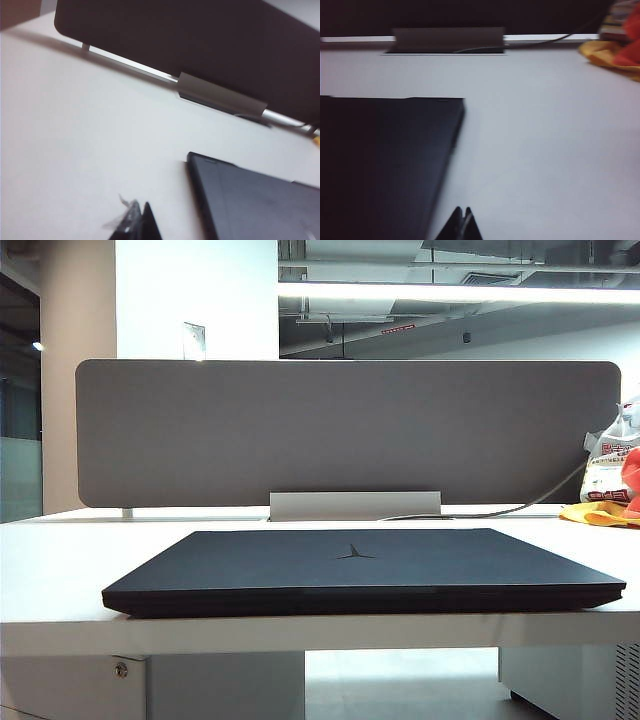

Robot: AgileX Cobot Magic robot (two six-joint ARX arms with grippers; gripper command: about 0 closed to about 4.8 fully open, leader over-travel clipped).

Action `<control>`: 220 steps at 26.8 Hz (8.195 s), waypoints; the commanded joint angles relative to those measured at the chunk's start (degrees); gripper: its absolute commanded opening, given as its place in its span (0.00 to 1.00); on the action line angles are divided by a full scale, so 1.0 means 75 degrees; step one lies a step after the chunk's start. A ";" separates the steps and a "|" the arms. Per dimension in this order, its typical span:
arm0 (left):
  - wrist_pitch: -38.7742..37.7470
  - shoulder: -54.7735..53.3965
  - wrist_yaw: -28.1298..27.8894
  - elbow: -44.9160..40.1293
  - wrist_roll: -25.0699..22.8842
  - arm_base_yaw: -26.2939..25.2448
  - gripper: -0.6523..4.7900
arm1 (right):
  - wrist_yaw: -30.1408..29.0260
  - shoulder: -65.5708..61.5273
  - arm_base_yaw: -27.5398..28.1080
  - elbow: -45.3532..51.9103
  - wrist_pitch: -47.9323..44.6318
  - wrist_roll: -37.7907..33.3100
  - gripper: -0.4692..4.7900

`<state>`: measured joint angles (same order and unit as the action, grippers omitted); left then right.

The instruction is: Open the lid of the laptop and use the keypad to enter the password "123".

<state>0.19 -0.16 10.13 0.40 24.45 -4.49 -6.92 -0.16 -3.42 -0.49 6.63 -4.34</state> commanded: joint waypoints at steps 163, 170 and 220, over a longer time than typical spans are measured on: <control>-0.6149 -0.4130 0.4846 0.7691 -0.2871 0.1644 0.11 | 0.1329 -1.1412 -0.6100 -0.2515 -0.6752 -1.0660 0.62; -0.6985 -0.4418 0.4208 0.7694 -0.3334 0.2320 0.11 | 0.1941 -1.1523 -0.5968 -0.2527 -0.6752 -1.0850 0.56; -0.7379 -0.4759 0.3392 0.7697 -0.3611 0.2763 0.11 | -0.0079 -1.1360 -0.3456 -0.6773 -0.5642 -0.7120 0.10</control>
<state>-55.37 -35.90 35.44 57.91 -2.13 16.19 -9.21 -85.73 -30.59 -49.19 -34.65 -59.27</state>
